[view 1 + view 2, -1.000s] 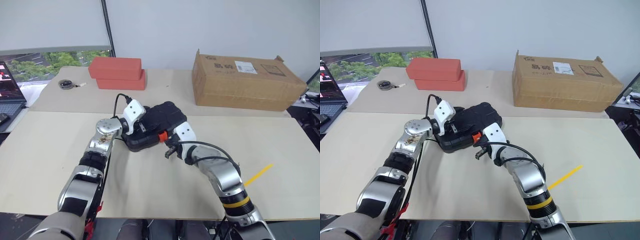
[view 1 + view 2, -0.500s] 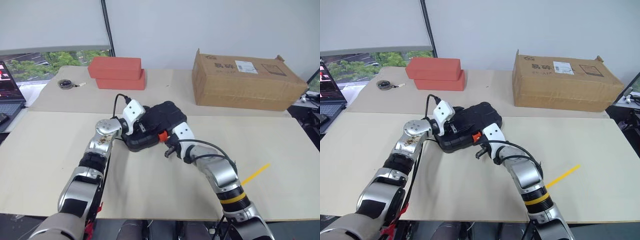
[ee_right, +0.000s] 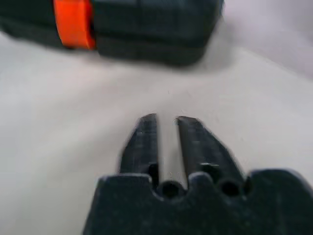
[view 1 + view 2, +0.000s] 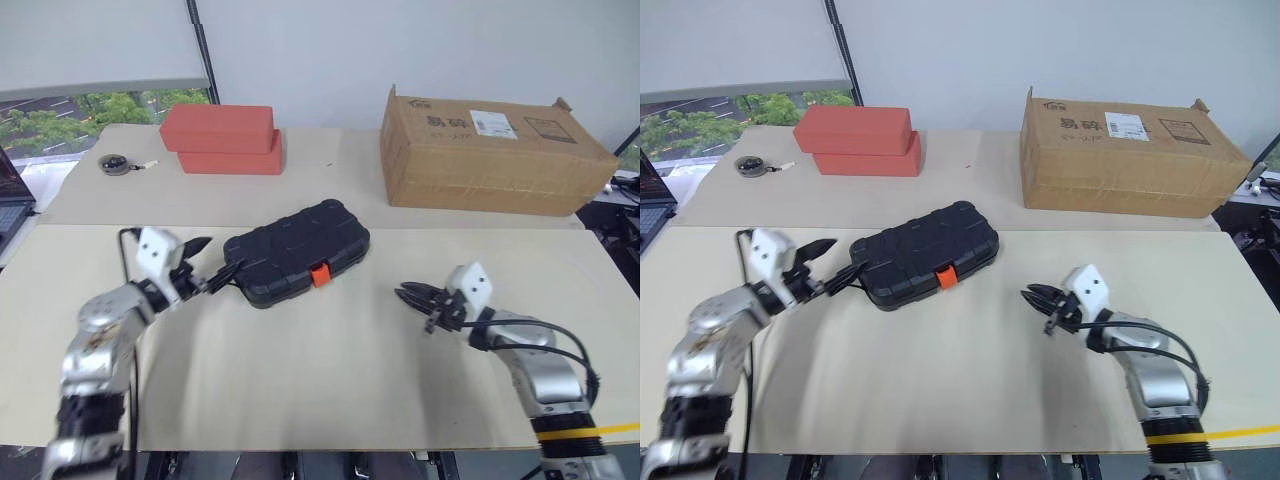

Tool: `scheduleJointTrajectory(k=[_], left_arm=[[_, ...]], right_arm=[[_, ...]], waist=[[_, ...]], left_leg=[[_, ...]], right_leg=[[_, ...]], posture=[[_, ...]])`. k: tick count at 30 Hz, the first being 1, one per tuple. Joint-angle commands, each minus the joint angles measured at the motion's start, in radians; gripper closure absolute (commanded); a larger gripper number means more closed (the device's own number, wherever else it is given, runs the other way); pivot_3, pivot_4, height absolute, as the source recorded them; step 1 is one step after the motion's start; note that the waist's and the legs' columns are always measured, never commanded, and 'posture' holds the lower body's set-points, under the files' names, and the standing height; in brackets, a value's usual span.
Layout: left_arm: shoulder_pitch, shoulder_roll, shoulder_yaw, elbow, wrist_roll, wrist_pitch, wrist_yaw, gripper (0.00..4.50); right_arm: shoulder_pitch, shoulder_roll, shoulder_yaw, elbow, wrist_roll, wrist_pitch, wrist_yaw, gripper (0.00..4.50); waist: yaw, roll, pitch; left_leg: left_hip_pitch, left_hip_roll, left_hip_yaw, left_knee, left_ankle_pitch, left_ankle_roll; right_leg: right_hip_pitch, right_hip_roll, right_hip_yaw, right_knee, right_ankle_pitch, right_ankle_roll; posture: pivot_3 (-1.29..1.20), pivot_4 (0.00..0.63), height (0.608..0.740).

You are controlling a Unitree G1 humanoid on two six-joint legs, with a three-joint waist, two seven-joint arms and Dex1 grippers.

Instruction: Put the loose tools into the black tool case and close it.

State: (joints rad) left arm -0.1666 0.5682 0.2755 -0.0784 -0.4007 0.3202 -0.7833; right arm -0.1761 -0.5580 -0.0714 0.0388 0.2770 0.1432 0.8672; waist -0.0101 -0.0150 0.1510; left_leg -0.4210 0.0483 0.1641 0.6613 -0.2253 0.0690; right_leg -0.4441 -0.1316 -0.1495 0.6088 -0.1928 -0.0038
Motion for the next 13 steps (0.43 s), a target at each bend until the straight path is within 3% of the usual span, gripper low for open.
scheduleJointTrajectory(k=[1, 7, 13], left_arm=[[0.129, 0.013, 0.060, -0.151, -0.042, 0.039, 0.025, 0.00], [0.369, 0.005, 0.044, -0.198, 0.010, -0.047, 0.011, 0.00], [0.425, -0.005, -0.001, -0.142, 0.072, -0.128, 0.018, 0.00]], right_arm=[[-0.003, -0.032, -0.075, 0.065, 0.068, -0.082, 0.088, 2.28], [0.019, -0.073, -0.139, 0.176, 0.104, -0.159, 0.182, 0.17], [0.053, -0.075, -0.181, 0.239, 0.102, -0.230, 0.182, 0.05]], waist=[[0.006, 0.000, 0.002], [0.021, 0.003, 0.005], [0.026, 0.003, 0.005]], left_leg=[[0.000, 0.000, 0.000, 0.000, -0.006, 0.000], [0.002, 0.000, -0.001, 0.000, -0.009, 0.003], [0.002, 0.000, -0.001, 0.000, -0.009, 0.002]], right_leg=[[0.001, 0.000, 0.000, -0.001, 0.000, 0.000], [-0.001, -0.007, -0.001, -0.001, -0.001, -0.002], [-0.004, -0.008, -0.001, 0.000, -0.003, -0.005]], posture=[[0.00, 0.150, 0.712], [0.00, 0.150, 0.712], [0.00, 0.150, 0.712]])
